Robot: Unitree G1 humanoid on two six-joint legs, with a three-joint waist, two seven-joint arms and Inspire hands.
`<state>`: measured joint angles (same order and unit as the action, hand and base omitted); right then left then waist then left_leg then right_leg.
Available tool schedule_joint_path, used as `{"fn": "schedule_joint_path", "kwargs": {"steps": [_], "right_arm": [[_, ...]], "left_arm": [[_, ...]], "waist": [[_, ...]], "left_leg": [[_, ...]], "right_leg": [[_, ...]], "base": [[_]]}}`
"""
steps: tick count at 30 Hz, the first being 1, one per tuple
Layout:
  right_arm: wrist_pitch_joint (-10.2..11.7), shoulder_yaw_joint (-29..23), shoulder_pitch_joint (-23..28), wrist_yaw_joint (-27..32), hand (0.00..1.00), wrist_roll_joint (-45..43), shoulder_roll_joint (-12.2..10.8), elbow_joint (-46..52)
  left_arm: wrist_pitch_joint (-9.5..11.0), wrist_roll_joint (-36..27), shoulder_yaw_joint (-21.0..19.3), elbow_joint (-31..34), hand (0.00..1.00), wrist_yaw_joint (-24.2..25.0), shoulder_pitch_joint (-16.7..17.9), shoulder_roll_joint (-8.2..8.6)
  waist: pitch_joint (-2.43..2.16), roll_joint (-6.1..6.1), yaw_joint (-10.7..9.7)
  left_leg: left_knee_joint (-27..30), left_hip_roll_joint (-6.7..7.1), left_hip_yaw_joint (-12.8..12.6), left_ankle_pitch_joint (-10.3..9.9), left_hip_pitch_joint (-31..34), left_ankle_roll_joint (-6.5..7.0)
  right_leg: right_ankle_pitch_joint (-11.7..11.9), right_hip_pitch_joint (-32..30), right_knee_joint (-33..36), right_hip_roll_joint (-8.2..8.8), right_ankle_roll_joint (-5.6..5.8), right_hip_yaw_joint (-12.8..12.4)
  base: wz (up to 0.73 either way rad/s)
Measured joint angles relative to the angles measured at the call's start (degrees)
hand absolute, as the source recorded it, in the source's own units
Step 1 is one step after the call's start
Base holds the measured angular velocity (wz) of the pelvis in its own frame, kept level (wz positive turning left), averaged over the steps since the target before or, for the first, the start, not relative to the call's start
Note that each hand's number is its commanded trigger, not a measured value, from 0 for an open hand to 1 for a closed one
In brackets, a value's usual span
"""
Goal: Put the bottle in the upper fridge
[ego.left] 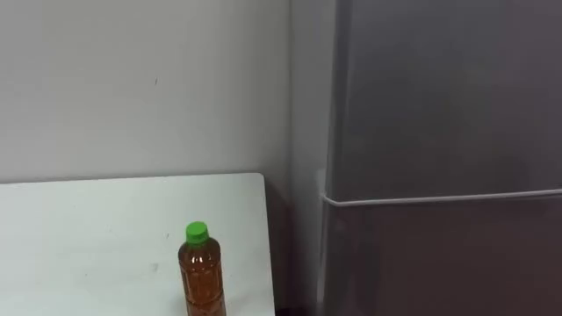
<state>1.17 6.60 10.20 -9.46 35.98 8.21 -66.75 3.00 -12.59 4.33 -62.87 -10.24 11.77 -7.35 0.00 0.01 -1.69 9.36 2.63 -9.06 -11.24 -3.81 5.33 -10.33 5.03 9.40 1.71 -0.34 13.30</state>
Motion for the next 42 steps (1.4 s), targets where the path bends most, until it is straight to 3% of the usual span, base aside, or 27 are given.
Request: {"fn": "schedule_joint_path", "kwargs": {"steps": [7,23,29,34,39,42], "right_arm": [[0.01,-0.06,-0.03,-0.78,0.00,-0.11,-0.02,-0.83],[-1.13,-1.31,0.14,-1.16,0.00,-0.04,0.00,-0.90],[-1.30,-3.83,0.44,-0.93,0.00,-0.31,0.12,-0.78],[-1.21,-8.18,1.24,-0.30,0.00,-3.01,0.66,-0.77],[-1.07,-10.68,1.25,-0.86,0.00,-5.08,0.91,-0.77],[-1.07,-12.02,1.34,-0.62,0.00,-5.08,1.04,-0.50]], "left_arm": [[0.01,4.65,-1.99,0.07,0.00,-1.68,1.15,0.05],[-0.17,1.32,-4.39,-0.06,0.00,-4.63,1.47,0.06],[-0.28,-3.89,-9.93,0.13,0.00,-6.27,1.57,-0.19],[-0.10,-6.06,-17.42,5.49,0.00,-9.34,1.71,-0.45],[1.55,-7.59,-19.28,10.67,0.00,-10.75,1.26,-1.22],[1.71,-11.62,-20.03,14.65,0.00,-12.13,0.89,-1.70]], "waist": [[0.06,-0.27,0.22],[0.08,-0.32,0.42],[0.10,0.53,0.66],[0.06,1.89,0.53],[0.07,2.51,0.51],[0.05,2.67,0.49]], "left_leg": [[0.02,0.06,0.62,-0.01,0.06,-0.02],[0.02,0.12,0.91,-0.02,-0.23,-0.03],[0.26,0.05,0.72,-0.24,-1.40,-0.05],[0.25,0.10,0.69,-0.37,-1.88,0.01],[0.27,0.11,0.72,-0.37,-1.91,0.01],[0.21,0.09,0.73,-0.38,-1.91,0.00]], "right_leg": [[0.05,0.57,-0.75,0.03,0.02,0.87],[0.03,0.97,-0.81,0.03,0.01,1.06],[-0.01,1.88,-0.73,0.04,-0.02,0.95],[-0.15,2.32,-0.58,0.12,0.07,0.80],[-0.13,2.41,-0.59,0.12,0.08,0.94],[-0.15,2.42,-0.54,0.10,0.05,0.92]], "base": [[0.06],[0.00],[-0.01],[-0.01],[0.00],[0.00]]}}
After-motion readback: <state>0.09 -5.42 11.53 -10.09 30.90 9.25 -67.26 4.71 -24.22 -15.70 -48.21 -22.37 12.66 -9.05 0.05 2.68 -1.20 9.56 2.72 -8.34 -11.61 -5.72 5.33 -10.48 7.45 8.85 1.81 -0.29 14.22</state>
